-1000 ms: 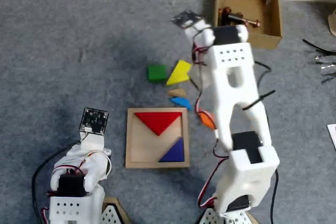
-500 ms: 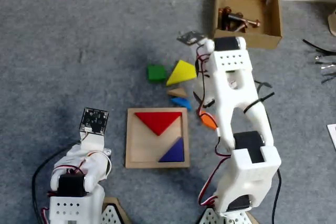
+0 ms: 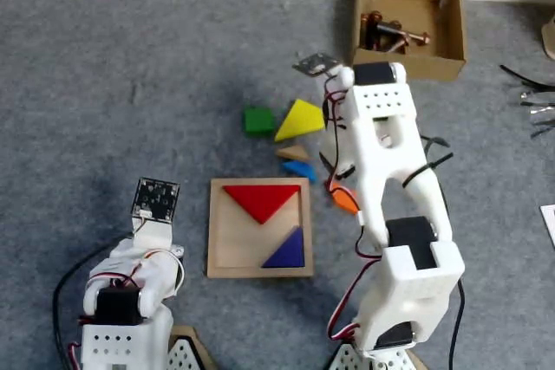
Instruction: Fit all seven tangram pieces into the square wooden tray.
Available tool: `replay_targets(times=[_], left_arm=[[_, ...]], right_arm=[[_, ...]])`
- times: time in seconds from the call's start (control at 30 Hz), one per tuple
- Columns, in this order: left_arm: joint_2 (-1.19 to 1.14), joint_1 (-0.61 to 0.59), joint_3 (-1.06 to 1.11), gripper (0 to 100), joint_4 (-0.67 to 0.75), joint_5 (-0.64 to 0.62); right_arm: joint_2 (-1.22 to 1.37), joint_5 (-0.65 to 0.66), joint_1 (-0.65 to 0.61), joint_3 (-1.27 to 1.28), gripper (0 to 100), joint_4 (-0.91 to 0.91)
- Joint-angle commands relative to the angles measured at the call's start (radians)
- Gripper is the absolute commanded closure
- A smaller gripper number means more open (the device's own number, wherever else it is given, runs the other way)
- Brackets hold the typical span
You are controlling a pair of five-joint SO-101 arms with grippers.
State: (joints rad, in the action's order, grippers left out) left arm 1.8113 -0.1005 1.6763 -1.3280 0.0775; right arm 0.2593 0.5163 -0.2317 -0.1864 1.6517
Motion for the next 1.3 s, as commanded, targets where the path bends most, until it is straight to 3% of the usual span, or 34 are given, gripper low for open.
replay_targets(times=[0.0,0.47,1.17,1.27], left_arm=[[0.007,0.013,0.019,99,-0.005,0.003],[0.007,0.013,0.019,99,-0.005,0.003],[0.007,0.013,0.019,99,-0.005,0.003],[0.007,0.013,0.019,99,-0.005,0.003]], right_arm=[[-0.051,-0.008,0.008,0.004,97.4,-0.012],[-0.047,-0.005,0.012,0.133,97.4,-0.041],[0.145,0.032,0.065,0.007,97.3,-0.067],[0.145,0.103,0.073,0.013,92.8,-0.061]])
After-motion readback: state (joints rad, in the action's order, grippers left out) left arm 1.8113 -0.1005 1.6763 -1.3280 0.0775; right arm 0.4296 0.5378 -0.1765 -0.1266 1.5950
